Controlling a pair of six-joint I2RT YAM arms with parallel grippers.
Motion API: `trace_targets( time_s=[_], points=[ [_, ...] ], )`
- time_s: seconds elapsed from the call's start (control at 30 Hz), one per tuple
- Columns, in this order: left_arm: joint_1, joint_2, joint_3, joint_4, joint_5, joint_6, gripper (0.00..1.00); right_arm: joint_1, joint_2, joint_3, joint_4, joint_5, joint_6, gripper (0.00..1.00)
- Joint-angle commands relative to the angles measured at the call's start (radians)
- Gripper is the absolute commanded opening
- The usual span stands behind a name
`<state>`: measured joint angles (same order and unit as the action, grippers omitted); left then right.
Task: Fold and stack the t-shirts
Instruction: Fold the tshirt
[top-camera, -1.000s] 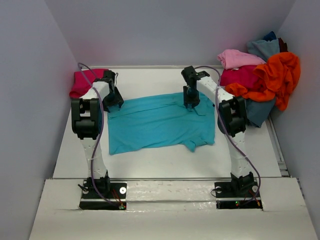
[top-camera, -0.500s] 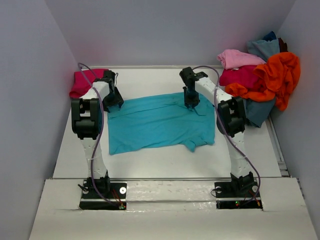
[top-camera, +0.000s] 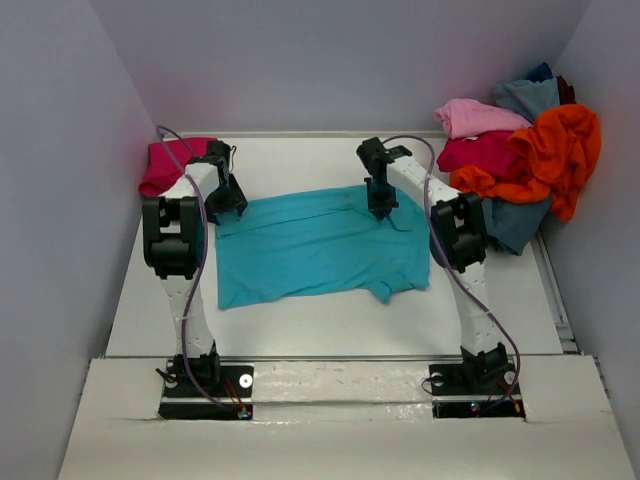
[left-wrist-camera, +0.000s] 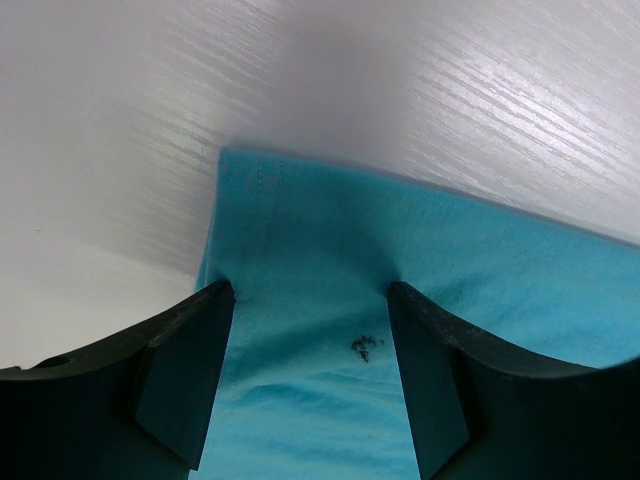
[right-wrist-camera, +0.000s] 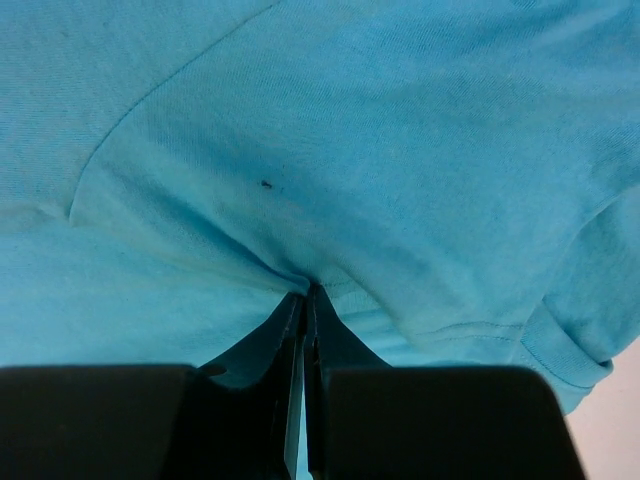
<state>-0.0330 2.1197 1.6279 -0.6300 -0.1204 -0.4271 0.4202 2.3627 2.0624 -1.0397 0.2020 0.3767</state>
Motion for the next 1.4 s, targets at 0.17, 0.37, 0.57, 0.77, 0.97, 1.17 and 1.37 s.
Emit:
trace_targets(
  time_s=[0.17, 0.37, 0.57, 0.77, 0.97, 1.17, 1.37],
  points=[
    [-0.002, -0.003, 0.024, -0.033, -0.007, 0.010, 0.76, 0.009, -0.083, 0.097, -0.049, -0.010, -0.015, 0.07],
    [-0.002, -0.006, 0.017, -0.033, -0.008, 0.014, 0.76, 0.009, -0.106, 0.139, -0.074, -0.021, -0.012, 0.07],
    [-0.002, -0.013, 0.009, -0.030, -0.010, 0.016, 0.76, 0.000, -0.125, 0.173, -0.095, -0.024, -0.010, 0.07],
    [-0.002, -0.015, 0.006, -0.030, -0.009, 0.017, 0.76, -0.009, -0.138, 0.171, -0.100, -0.035, -0.007, 0.07],
    [-0.002, -0.018, 0.000, -0.027, -0.007, 0.019, 0.76, -0.020, -0.123, 0.174, -0.114, -0.041, -0.009, 0.10],
    [-0.002, -0.026, -0.011, -0.023, 0.008, 0.025, 0.76, -0.020, -0.123, 0.105, -0.096, -0.039, 0.007, 0.33],
    [-0.021, -0.046, -0.019, -0.027, 0.019, 0.044, 0.76, -0.031, -0.109, 0.100, -0.106, -0.027, 0.014, 0.36]
  ],
)
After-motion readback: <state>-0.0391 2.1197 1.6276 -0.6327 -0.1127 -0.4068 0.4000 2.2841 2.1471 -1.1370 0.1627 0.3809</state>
